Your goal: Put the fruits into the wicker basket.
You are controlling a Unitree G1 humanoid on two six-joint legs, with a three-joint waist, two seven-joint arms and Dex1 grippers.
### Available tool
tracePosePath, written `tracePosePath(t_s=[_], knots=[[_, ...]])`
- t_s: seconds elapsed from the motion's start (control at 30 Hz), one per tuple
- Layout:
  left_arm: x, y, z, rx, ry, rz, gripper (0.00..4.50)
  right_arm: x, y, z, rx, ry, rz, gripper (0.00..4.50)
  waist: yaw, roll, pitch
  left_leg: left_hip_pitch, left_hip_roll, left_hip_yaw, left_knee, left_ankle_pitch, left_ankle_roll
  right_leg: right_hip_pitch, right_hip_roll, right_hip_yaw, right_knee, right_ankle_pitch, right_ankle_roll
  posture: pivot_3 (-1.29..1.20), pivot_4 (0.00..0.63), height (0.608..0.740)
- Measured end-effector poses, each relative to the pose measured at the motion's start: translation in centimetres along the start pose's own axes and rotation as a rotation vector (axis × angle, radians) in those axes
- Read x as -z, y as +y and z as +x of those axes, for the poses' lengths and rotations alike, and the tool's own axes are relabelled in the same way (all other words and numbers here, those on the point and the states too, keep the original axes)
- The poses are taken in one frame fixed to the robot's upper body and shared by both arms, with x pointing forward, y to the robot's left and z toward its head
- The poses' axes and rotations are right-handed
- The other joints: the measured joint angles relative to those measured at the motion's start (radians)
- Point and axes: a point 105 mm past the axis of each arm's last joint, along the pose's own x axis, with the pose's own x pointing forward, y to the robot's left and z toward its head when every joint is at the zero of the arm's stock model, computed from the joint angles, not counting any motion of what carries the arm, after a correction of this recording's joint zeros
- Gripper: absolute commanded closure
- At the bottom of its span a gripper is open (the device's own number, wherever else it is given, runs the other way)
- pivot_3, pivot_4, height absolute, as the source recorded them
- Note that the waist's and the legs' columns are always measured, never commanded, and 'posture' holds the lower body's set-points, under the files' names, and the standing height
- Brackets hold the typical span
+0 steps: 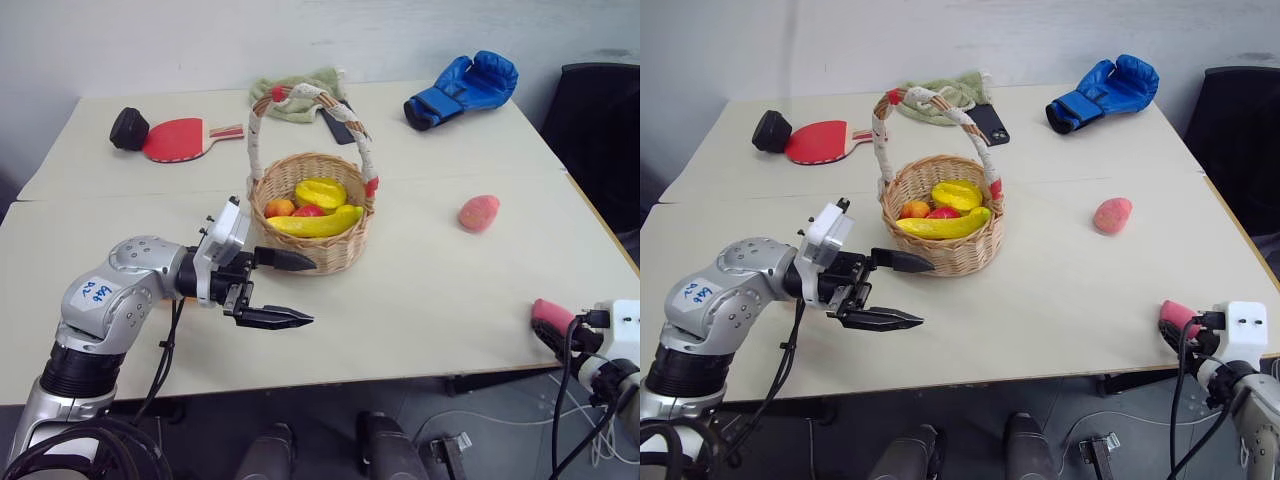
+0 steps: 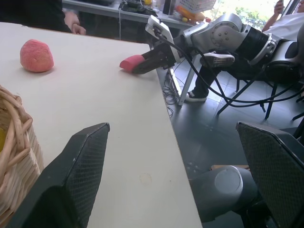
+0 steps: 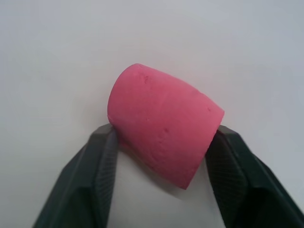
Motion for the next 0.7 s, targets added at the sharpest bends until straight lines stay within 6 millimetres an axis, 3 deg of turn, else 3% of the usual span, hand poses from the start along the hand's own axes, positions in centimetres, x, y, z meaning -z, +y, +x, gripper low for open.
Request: tracePosePath(t_s=[0.07,0.17,0.27,0.43,0.53,0.7], knots=[[-0.1,0.1,-0.1,0.0,0.004,0.011,0.0,-0.5,0.0,-0.4,-0.019,-0.02,0.005,0.02,0.001,0.001,0.0,-0.001,0.0,0.0,0.0,0.0,0.0,0.0,-0.001,0.0,0.0,0.0,0.0,0.0,0.15,0.74],[0.2,0.5,-0.8,-0.033,0.018,0.006,0.0,-2.7,0.8,-1.5,-0.101,-0.062,-0.08,0.02,0.001,0.002,0.001,-0.001,0.0,0.0,0.0,0.0,0.001,0.0,-0.001,0.0,-0.001,0.0,0.0,0.0,0.15,0.74],[-0.2,1.4,-3.0,-0.149,0.017,0.018,0.0,-6.3,2.9,-3.2,-0.235,-0.133,-0.216,0.02,-0.002,0.002,0.001,-0.001,0.001,0.0,0.0,0.0,0.001,0.0,0.002,0.0,-0.001,0.0,0.0,0.0,0.15,0.74],[0.7,1.8,-9.8,-0.383,0.182,0.021,0.0,-10.0,10.4,-5.7,-0.638,-0.22,-0.323,0.02,-0.006,0.002,0.001,0.001,0.007,0.0,-0.002,-0.001,0.0,0.0,0.005,0.0,-0.001,-0.001,-0.002,0.0,0.15,0.74],[2.4,1.5,-13.8,-0.469,0.343,0.018,0.0,-10.5,14.1,-7.3,-0.856,-0.212,-0.363,0.02,0.001,0.002,0.001,-0.001,0.007,-0.001,-0.001,-0.001,0.0,0.0,0.004,-0.002,-0.004,-0.001,-0.002,0.0,0.15,0.74],[4.1,1.0,-18.0,-0.491,0.585,0.06,0.0,-11.0,17.7,-8.9,-1.072,-0.206,-0.459,0.02,0.024,0.002,0.001,-0.004,0.007,-0.002,-0.001,-0.002,0.002,0.0,0.001,-0.004,-0.011,0.001,-0.002,0.0,0.15,0.74]])
